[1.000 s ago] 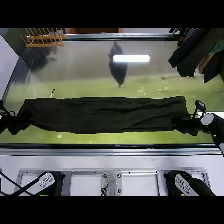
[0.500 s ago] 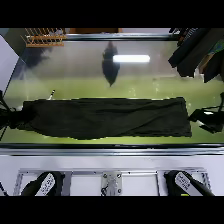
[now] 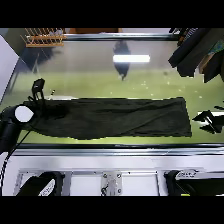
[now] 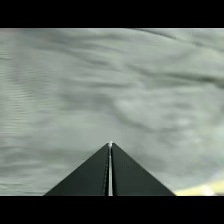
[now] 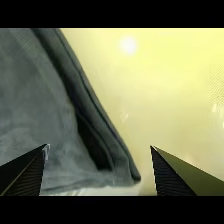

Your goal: Fold the clothes and pants, and hang the long-sleeved shirts on hangers.

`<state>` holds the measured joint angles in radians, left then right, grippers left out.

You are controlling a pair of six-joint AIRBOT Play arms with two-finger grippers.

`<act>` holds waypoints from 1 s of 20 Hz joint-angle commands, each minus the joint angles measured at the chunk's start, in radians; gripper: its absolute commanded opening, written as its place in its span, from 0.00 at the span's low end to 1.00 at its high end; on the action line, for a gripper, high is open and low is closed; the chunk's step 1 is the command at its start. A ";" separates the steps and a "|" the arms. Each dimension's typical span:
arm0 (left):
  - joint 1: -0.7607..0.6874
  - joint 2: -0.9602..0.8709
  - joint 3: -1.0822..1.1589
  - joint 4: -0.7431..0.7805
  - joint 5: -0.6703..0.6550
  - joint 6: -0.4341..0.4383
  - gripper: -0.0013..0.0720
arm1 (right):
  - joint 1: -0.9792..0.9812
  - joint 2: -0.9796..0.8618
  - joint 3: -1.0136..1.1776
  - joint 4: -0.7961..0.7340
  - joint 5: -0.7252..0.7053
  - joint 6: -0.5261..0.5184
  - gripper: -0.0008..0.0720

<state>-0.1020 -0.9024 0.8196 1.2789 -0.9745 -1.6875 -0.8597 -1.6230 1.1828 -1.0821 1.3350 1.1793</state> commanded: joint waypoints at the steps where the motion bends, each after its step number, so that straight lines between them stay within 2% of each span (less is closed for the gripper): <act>1: -0.140 0.003 0.001 0.001 0.026 -0.080 0.04 | -0.013 -0.130 0.039 0.136 0.019 -0.119 0.98; 3: -0.165 0.003 0.001 0.000 0.027 -0.105 0.04 | 0.004 -0.161 0.039 0.180 0.042 -0.158 0.98; 9: -0.183 -0.013 0.001 -0.078 0.038 -0.109 0.04 | 0.148 -0.205 0.039 0.189 0.054 -0.163 0.97; 10: -0.183 -0.026 0.001 -0.078 0.036 -0.109 0.04 | 0.165 -0.205 0.039 0.188 0.052 -0.164 0.83; 12: -0.183 -0.062 0.001 -0.102 0.034 -0.108 0.04 | 0.176 -0.204 0.039 0.187 0.054 -0.185 0.30; 13: -0.183 -0.087 0.002 -0.121 0.035 -0.101 0.04 | 0.175 -0.203 0.039 0.186 0.058 -0.185 0.12; 14: -0.183 -0.114 0.002 -0.158 0.037 -0.070 0.04 | 0.172 -0.198 0.039 0.184 0.069 -0.184 0.05; 17: -0.184 -0.238 0.047 -0.276 0.032 0.036 0.04 | 0.175 -0.126 0.053 0.088 0.111 -0.145 0.05; 20: -0.243 -0.398 0.174 -0.284 0.043 0.087 0.04 | 0.193 0.009 0.102 0.000 0.147 -0.067 0.05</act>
<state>-0.3080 -1.1725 0.9073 1.0447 -0.9382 -1.6718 -0.6811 -1.7126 1.2499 -1.0061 1.4364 1.0462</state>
